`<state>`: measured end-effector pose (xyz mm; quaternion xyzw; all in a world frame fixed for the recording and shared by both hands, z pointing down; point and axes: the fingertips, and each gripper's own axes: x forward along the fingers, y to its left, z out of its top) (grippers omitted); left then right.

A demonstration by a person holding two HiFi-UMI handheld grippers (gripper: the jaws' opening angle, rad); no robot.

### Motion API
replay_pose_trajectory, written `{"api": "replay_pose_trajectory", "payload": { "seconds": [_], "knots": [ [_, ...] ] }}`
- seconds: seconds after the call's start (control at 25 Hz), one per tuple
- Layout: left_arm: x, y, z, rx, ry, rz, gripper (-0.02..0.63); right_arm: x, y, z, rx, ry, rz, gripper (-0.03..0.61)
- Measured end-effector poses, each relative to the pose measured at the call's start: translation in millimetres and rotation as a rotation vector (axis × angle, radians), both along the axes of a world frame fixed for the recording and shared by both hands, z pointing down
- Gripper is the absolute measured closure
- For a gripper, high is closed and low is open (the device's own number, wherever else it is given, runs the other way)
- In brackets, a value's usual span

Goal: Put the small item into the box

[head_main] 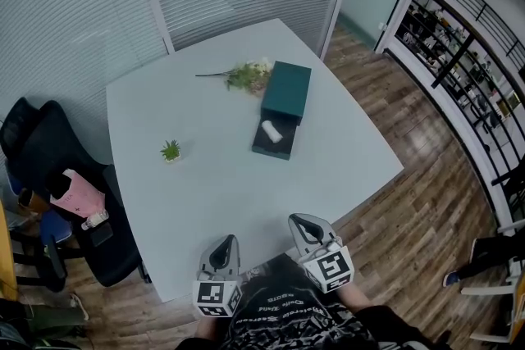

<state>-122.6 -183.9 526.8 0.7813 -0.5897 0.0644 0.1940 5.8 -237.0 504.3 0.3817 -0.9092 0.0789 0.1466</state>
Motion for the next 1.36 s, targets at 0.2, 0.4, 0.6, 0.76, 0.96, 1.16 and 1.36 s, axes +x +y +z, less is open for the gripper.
{"api": "replay_pose_trajectory", "payload": {
  "seconds": [0.2,0.4,0.6,0.76,0.96,1.16,1.36],
  "knots": [
    [-2.6,-1.2,1.7,-0.007,-0.005,-0.005,0.595,-6.7,-3.9,1.8,0.008,0.022,-0.019,0.569],
    [-4.3,-3.2,2.3,-0.011,-0.004,-0.007,0.595,-14.8,-6.7,3.3,0.049,0.052,-0.055,0.569],
    [-1.8,-3.0,2.8,-0.013,-0.007,0.0,0.595,-15.9,-3.5,4.2,0.009,0.055,-0.049,0.569],
    [-3.5,-2.1,4.4,-0.016,-0.01,-0.006,0.595,-16.7,-2.5,4.0,0.011,0.055,-0.046,0.571],
    [1.6,-0.7,5.1,-0.013,-0.025,0.015,0.595,-13.9,-3.2,4.5,0.035,0.068,-0.053,0.571],
    [3.4,-2.3,4.2,-0.011,-0.022,0.015,0.595,-11.9,-3.7,7.1,0.055,0.086,-0.063,0.571],
    [6.6,-3.0,3.1,-0.011,-0.024,0.009,0.595,-7.5,-2.4,9.7,0.069,0.103,-0.077,0.571]
  ]
}}
